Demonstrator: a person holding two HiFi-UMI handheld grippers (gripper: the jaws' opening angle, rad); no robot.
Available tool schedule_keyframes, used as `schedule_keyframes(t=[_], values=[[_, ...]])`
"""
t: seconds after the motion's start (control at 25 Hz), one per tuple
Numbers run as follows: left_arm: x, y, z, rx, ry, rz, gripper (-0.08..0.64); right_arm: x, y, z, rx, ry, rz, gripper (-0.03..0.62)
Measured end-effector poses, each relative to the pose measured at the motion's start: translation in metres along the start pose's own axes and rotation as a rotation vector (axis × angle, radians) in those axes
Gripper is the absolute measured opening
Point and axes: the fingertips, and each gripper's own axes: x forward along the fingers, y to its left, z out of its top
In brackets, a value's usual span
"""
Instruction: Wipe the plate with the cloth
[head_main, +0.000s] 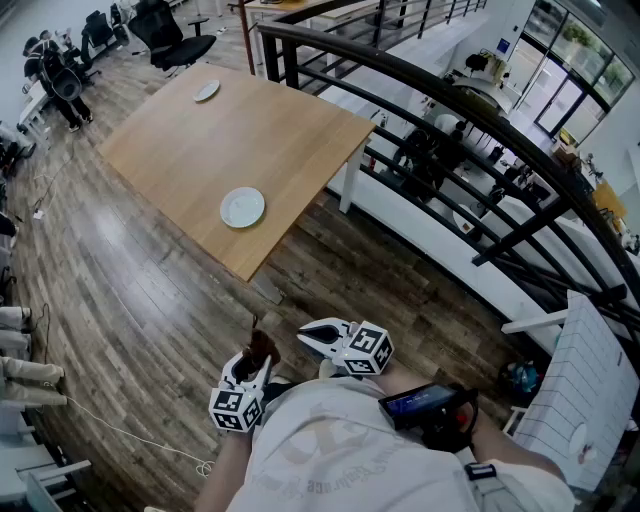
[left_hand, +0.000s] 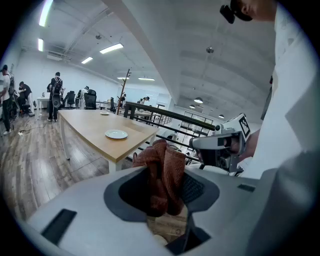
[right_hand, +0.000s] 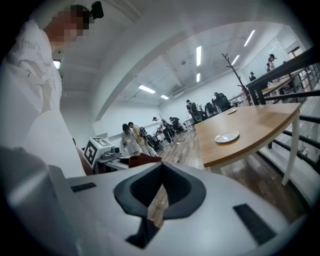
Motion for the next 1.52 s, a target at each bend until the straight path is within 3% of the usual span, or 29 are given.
schedule_keyframes(t=[0.16,0.28,0.48,0.68,0.92,1.24,1.52], values=[[0.004,-0.012,-0.003,0.001,0.003,-0.002,0.170,-0.010,0.006,-0.002,-0.026,0.008,0.021,0.012],[0.014,-0.016,-0.002,0.006,-0.004,-0.004,0.169,-0.018,0.000,0.000,0.008,-0.033,0.038,0.012],[0.028,-0.022,0.004,0.015,-0.007,-0.010,0.170,-0.032,-0.021,0.001,0.025,-0.050,-0.013,0.012],[0.001,-0.028,0.003,0.003,-0.005,0.009,0.170,-0.032,-0.007,-0.007,0.029,-0.004,-0.038,0.013],[-0.003,-0.006,0.033,0.052,-0.034,0.044,0.169,-0.006,-0.005,0.025,-0.035,0.018,0.043,0.013],[0.000,-0.005,0.033,0.015,-0.025,0.069,0.170,-0.010,-0.016,0.027,-0.010,0.031,0.031,0.013],[0.024,0.008,0.033,-0.001,0.006,0.041,0.170,0.000,-0.039,0.023,0.027,0.039,0.008,0.012]])
